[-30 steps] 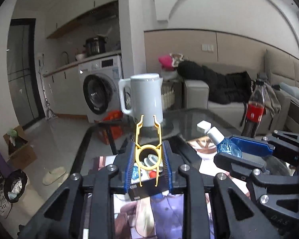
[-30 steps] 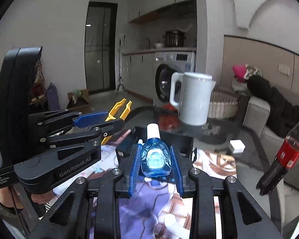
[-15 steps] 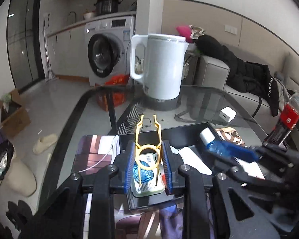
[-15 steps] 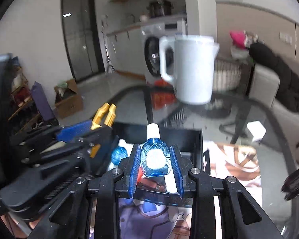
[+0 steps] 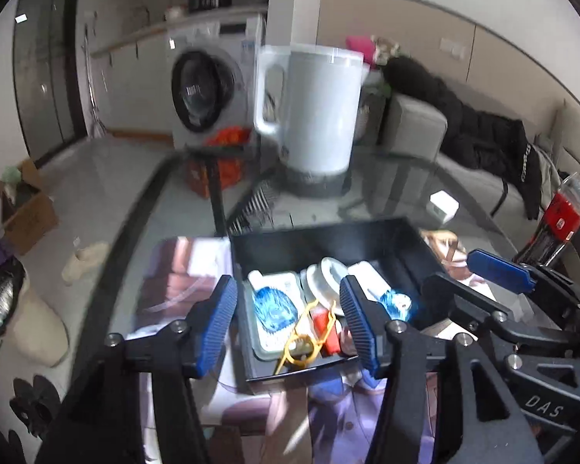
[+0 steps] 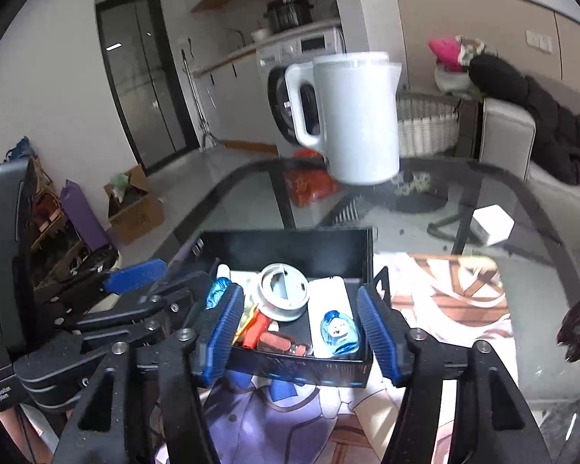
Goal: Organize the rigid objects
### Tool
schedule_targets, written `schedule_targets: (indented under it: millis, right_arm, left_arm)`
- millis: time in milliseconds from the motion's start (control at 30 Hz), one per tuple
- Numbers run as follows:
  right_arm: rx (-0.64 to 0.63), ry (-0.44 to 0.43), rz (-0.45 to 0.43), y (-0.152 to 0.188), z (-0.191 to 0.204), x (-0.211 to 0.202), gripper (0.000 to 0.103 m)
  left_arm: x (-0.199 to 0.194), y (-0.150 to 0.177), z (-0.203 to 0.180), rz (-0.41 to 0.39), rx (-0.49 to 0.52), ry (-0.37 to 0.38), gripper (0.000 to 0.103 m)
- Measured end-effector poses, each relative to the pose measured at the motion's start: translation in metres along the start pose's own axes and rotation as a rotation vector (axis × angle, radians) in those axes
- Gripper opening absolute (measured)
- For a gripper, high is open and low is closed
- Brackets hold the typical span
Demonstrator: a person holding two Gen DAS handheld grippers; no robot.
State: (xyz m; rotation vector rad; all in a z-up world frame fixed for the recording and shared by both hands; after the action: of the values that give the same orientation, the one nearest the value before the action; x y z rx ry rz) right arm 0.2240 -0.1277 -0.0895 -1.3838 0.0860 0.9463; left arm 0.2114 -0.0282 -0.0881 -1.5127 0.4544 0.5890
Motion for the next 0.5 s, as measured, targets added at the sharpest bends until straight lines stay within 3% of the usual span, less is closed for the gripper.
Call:
schedule_targets:
  millis: [133,200,233,333,500]
  right_arm:
    - [-0.081,0.021,-0.132,-0.006,0.016,-0.040,0.072]
    - [-0.116,0.047,-0.213,-0.003,0.021,-0.066,0.086]
    - [-0.128,0.059,-0.245,0.000,0.023,-0.075,0.089]
    - [-0.169,0.084,-0.314,0.014,0.030,-0.099,0.094]
    - [-0.182,0.110,-0.346,0.031,0.034,-0.113,0.097]
  left_arm:
    - [-0.041,-0.004,0.007,-0.171,-0.003,-0.050,0.090]
    - [-0.058,-0.002,0.014,-0.225,-0.006,-0.060,0.097]
    - [-0.065,0.001,0.018,-0.249,-0.009,-0.073,0.102]
    - [-0.081,0.010,0.029,-0.311,-0.025,-0.109,0.103]
    - [-0.096,0.018,0.034,-0.398,-0.022,-0.110,0.103]
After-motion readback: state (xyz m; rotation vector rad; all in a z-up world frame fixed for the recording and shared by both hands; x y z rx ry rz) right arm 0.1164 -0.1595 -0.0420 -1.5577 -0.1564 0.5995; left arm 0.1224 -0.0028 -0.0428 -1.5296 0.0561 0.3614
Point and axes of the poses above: each gripper's, at about its wrist camera, not at the fingertips, and x roughly the way its jaws point, z to its left, y to its underside, the point moved 8 cm from there along x, roughly the way its jaws point, and after that the axes turned 10 degrees about -y, right-handed, at the moved point
